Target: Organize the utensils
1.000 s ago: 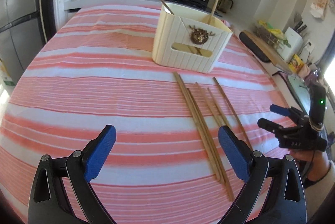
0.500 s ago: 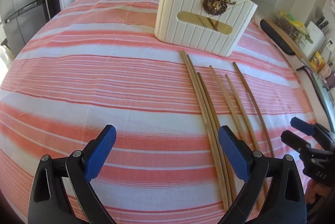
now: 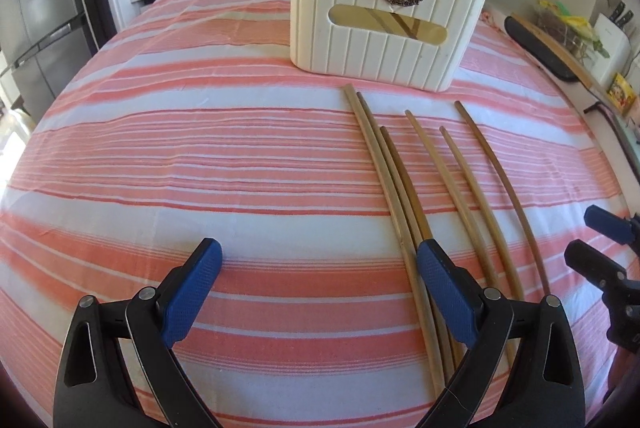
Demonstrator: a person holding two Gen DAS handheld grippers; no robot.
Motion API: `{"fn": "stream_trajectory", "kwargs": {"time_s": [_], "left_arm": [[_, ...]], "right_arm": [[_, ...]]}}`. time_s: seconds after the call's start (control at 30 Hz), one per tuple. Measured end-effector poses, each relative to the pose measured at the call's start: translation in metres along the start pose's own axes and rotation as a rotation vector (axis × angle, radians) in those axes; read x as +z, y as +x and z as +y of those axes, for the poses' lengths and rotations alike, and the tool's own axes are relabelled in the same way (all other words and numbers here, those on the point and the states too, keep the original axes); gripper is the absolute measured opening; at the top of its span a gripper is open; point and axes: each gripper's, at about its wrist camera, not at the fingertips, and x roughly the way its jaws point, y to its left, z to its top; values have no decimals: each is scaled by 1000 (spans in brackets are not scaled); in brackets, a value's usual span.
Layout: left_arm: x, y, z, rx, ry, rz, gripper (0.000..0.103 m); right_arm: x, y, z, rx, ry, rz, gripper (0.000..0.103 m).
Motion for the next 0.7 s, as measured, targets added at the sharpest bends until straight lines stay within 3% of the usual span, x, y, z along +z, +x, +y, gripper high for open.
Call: {"fn": "stream_trajectory", "kwargs": {"time_s": [0.23, 0.4, 0.5, 0.57, 0.6, 0.63, 0.67, 0.7], "left_arm": [[2, 5, -7, 29, 27, 3, 98], [-3, 1, -12, 40, 53, -7, 89], [-6, -4, -13, 31, 75, -20, 70], [-7, -7, -15, 21, 91, -26, 46], [-7, -9, -16, 15, 101, -29, 36], [-8, -10, -18, 10, 110, -28, 17], [-9, -11, -18, 7, 117, -25, 6], [-10, -12, -17, 8, 120, -22, 6]], "right_arm": [[-2, 9, 8, 4, -32, 32, 64], [1, 22, 17, 10, -67, 67, 50], [2, 28, 25, 35, -96, 88, 37], [3, 29, 30, 30, -121, 80, 31], [4, 30, 32, 31, -131, 80, 21], [5, 30, 33, 23, -135, 78, 16], [5, 30, 33, 8, -134, 78, 9], [5, 30, 32, -2, -127, 79, 8]]}}
